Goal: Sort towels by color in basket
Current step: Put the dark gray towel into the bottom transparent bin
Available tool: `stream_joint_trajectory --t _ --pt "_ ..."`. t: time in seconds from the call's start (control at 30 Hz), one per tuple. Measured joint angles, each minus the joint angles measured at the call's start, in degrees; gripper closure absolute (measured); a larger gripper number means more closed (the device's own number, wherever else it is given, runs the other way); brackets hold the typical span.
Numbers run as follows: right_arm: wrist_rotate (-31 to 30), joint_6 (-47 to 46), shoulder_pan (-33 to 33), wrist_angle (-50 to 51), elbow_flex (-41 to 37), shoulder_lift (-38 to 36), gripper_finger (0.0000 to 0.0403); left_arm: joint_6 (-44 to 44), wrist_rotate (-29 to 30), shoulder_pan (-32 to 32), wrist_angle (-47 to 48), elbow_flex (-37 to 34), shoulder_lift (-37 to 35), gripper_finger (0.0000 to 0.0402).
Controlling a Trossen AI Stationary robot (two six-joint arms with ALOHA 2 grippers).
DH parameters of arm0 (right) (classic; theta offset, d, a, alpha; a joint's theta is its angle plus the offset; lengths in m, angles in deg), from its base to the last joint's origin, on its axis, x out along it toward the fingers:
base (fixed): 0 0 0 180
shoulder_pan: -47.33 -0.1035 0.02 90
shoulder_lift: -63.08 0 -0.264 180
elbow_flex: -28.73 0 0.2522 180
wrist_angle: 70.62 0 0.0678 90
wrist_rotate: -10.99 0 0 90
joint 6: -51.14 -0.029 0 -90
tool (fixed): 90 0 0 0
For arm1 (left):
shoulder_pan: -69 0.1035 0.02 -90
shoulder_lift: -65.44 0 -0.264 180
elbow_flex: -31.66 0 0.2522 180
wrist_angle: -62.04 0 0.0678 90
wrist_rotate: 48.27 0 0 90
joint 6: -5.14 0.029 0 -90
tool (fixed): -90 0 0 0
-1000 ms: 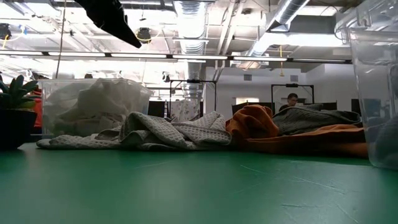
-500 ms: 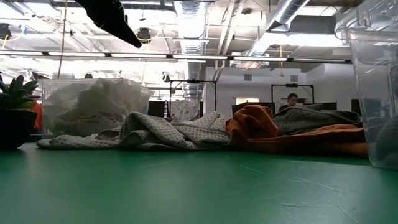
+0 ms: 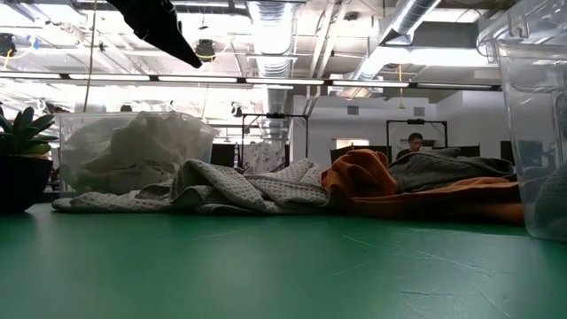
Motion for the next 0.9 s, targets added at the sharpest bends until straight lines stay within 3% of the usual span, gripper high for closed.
stream_joint_trajectory --t 0.47,0.57,0.73,0.9 --pt "-1.8 -2.5 0.0 -0.8 -13.9 0.0 0.0290 -1.2 -0.6 0.0 1.8 0.0 0.0 0.0205" --pt "-1.8 -2.7 0.0 -2.6 -14.0 0.0 0.0304 -1.3 -0.6 0.0 1.7 0.0 0.0 0.0205" --pt "-0.6 -2.8 0.2 -5.6 -14.0 0.0 0.0384 -1.3 -0.6 0.0 1.7 0.0 0.0 0.0205" --pt "-0.3 -10.5 2.5 -6.2 -10.2 0.0 0.0371 -1.3 -0.6 0.0 1.7 0.0 0.0 0.0205"
